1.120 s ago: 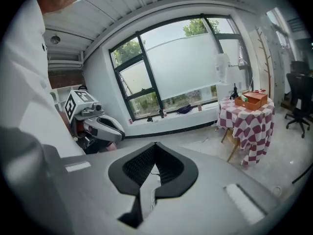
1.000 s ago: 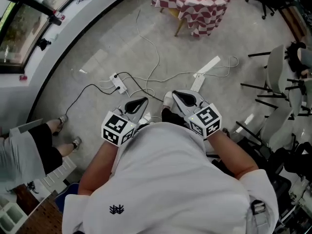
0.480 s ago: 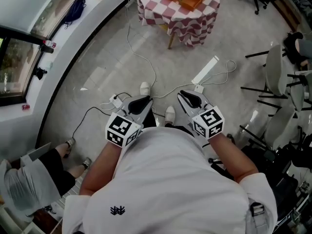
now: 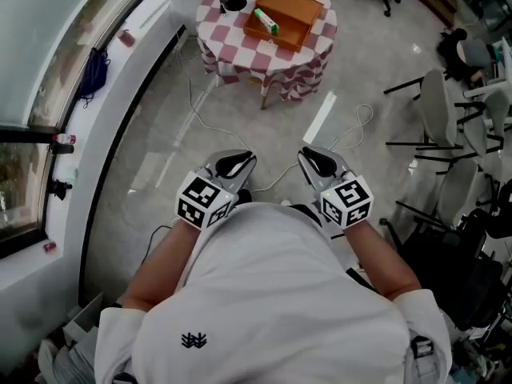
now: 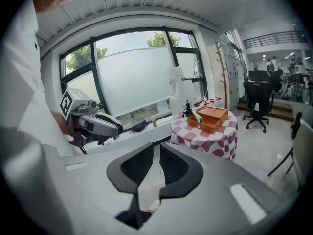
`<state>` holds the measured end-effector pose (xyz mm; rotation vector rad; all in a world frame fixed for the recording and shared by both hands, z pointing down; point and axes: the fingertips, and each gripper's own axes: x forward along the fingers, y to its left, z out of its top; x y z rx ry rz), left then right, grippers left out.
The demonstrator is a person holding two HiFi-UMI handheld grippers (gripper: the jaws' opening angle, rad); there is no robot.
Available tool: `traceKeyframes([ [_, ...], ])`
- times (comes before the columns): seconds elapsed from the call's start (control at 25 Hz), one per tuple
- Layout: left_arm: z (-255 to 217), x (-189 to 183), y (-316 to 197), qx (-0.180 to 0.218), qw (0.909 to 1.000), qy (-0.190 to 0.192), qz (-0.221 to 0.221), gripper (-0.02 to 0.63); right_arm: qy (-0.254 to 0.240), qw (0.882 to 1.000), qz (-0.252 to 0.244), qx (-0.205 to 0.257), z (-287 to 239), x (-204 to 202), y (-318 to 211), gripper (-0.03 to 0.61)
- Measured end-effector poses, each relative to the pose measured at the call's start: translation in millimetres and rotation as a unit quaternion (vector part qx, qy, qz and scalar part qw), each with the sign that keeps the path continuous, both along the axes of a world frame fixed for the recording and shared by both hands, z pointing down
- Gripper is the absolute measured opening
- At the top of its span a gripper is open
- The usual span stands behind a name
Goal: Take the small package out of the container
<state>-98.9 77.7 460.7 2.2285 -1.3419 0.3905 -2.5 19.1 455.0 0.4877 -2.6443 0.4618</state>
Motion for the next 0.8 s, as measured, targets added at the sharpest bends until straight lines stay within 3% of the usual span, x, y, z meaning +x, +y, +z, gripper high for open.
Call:
traceKeyframes([
  [0.16, 8.7, -29.8, -23.5, 0.000, 0.9988, -0.001, 0.049, 0.095, -0.003, 0.999, 0.034, -0.003, 0.8, -40.8, -10.6, 0.028],
  [0.32, 23.4, -49.4, -42.9, -0.016, 0.9970, -0.004, 0.075, 0.095, -0.001, 0.997, 0.071, -0.023, 4.4, -52.6, -20.0, 0.028],
  [0.52, 31.1, -66.3, -83.0, -0.014, 0.9976, -0.014, 0.067, 0.095, 0.006, 0.998, 0.066, -0.023, 9.8, -53.8, -53.4, 0.028],
  [0.8, 27.9, -77.9, -143.9, -0.013, 0.9943, -0.081, 0.068, 0.095, -0.009, 0.999, 0.047, -0.014, -1.6, -42.2, -111.7, 0.029],
])
